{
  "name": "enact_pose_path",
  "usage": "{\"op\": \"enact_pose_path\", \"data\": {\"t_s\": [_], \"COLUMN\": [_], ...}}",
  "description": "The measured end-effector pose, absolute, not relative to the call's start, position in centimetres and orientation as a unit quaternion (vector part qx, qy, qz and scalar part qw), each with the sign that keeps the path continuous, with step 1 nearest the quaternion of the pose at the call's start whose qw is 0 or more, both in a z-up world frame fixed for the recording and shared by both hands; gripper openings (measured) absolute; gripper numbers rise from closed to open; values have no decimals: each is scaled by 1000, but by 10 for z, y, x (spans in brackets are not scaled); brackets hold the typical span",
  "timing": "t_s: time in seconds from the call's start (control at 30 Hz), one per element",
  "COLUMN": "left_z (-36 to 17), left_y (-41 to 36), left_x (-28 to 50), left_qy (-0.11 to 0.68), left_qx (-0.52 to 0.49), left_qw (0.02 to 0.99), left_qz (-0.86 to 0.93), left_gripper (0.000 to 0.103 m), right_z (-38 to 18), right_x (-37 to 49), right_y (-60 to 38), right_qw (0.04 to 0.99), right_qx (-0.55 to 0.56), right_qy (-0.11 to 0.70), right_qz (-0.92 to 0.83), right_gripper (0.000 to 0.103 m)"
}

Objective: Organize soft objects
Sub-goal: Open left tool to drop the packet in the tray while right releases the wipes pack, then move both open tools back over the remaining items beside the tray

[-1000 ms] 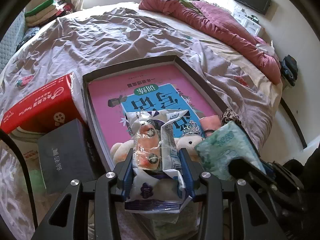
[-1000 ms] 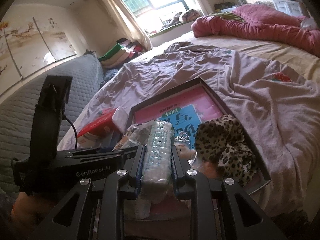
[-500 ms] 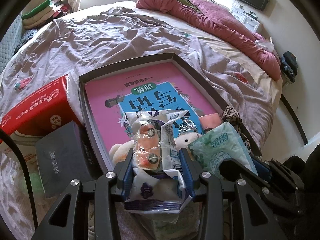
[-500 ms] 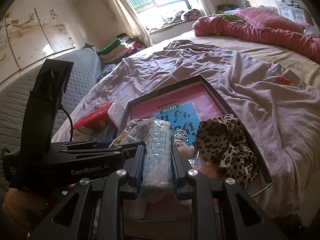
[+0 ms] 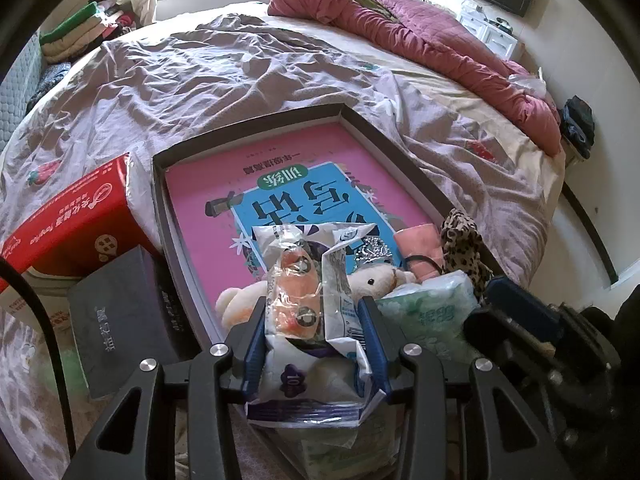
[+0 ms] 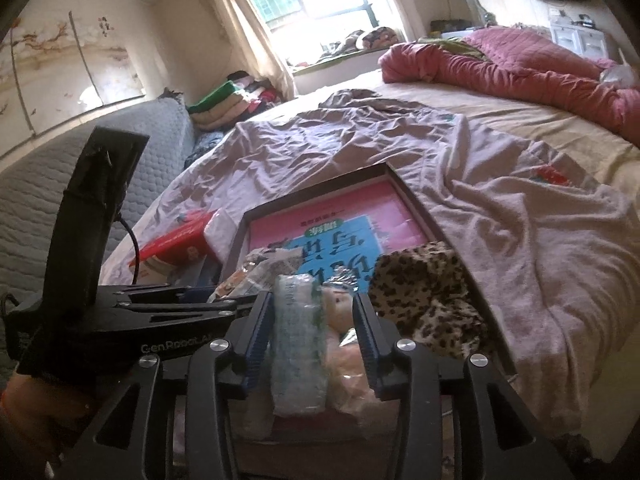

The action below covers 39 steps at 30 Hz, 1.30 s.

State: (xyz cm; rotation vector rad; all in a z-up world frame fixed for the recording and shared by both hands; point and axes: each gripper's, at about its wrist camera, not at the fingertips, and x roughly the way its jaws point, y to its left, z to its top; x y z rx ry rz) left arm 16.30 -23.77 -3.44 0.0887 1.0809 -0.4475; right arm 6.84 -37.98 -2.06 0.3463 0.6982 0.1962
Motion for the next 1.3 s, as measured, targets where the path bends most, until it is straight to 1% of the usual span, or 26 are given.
{"op": "enact_pose_path", "data": {"t_s": [0.17, 0.37, 0.5, 0.67, 0.73, 1.07, 1.13, 1.2, 1.3], "left_z": [-35, -35, -34, -31, -28, -10, -5, 1, 8], "left_y": [-241, -243, -243, -240, -238, -224, -220, -215, -208], "left_x": [163, 159, 157, 155, 153, 141, 137, 132, 127], "left_qy": [511, 509, 511, 507, 505, 491, 485, 480, 474], "left_qx": [50, 51, 54, 50, 51, 45, 43, 40, 37], "left_qw": [832, 836, 834, 838, 839, 849, 854, 857, 862], "left_qz": [-207, -201, -201, -197, -195, -188, -184, -181, -178], "left_gripper": [45, 51, 53, 56, 60, 64, 69, 70, 70], "right_z": [-20, -16, -13, -9, -8, 1, 5, 8, 14], "right_x": [66, 63, 62, 60, 59, 54, 52, 49, 46], "right_y": [-392, -399, -401, -400, -400, -394, -392, -390, -386], "right_qw": [921, 922, 923, 924, 925, 926, 929, 931, 934], "right_qx": [177, 185, 188, 188, 189, 182, 174, 169, 165], "right_qy": [339, 333, 329, 326, 324, 326, 322, 319, 311], "right_qz": [78, 73, 67, 67, 65, 60, 53, 53, 56], "right_gripper": [43, 44, 49, 50, 52, 64, 66, 70, 73]}}
